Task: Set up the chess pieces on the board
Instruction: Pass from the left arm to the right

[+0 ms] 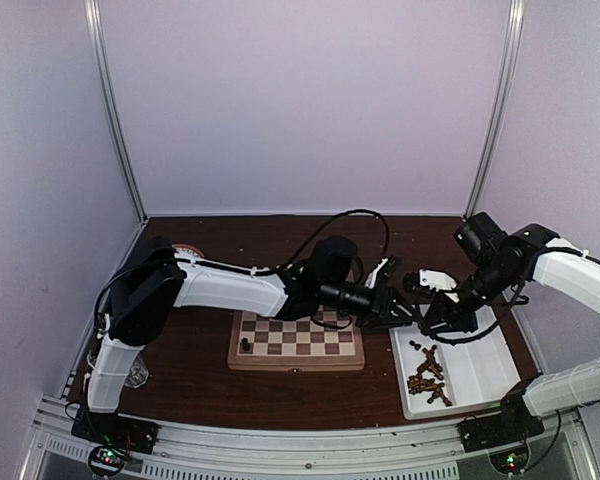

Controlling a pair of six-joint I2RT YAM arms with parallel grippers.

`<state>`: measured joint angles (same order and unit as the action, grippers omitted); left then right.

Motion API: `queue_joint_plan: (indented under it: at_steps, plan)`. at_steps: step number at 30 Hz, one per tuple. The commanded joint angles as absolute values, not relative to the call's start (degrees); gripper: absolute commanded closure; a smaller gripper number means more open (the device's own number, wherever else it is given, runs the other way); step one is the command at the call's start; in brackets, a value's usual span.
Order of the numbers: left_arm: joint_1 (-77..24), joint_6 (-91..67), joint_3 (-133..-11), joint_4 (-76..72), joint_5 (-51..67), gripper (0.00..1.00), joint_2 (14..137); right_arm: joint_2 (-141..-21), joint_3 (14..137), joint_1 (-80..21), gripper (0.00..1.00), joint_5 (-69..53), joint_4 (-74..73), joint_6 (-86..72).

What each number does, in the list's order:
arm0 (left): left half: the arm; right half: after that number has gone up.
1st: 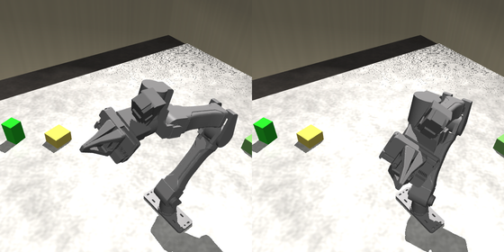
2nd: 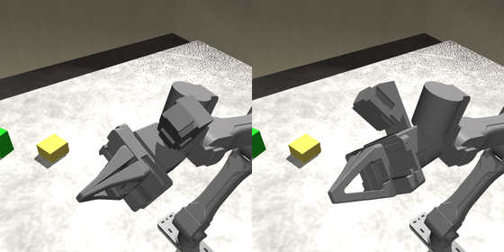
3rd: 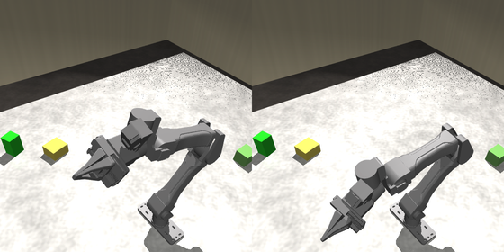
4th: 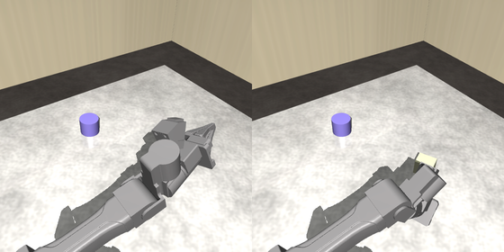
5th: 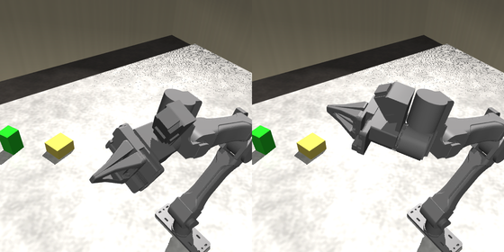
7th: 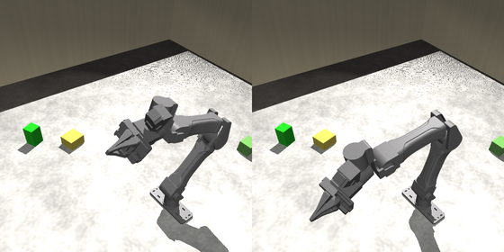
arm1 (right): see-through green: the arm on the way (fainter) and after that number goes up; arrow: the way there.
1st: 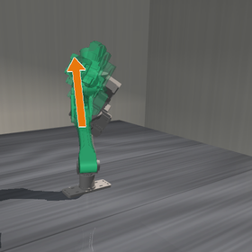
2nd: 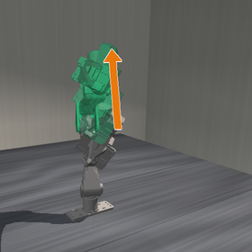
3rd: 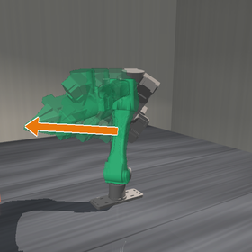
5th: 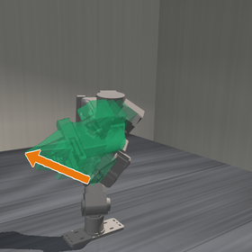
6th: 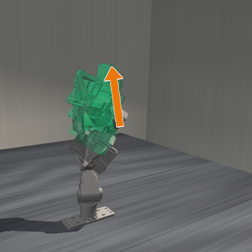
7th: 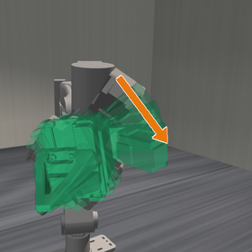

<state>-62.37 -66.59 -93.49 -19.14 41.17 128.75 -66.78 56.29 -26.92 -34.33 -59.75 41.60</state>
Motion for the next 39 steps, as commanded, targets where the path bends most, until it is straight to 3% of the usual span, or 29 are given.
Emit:
queue_joint_plan:
  at_steps: [1, 30, 39]
  plan:
    - [-62.9, -66.5, -95.7, -20.8, 43.1, 0.71, 130.0, -67.0, 56.9, -27.6, 0.95, -33.3, -59.6, 40.9]
    - [-61.6, -62.8, -94.6, -18.3, 43.3, 0.96, 127.4, -66.8, 56.5, -28.2, 0.96, -31.3, -59.2, 39.6]
    - [-55.3, -43.8, -83.9, 5.7, 34.2, 0.96, 109.0, -67.0, 51.9, -26.7, 0.96, -31.5, -53.6, 36.3]
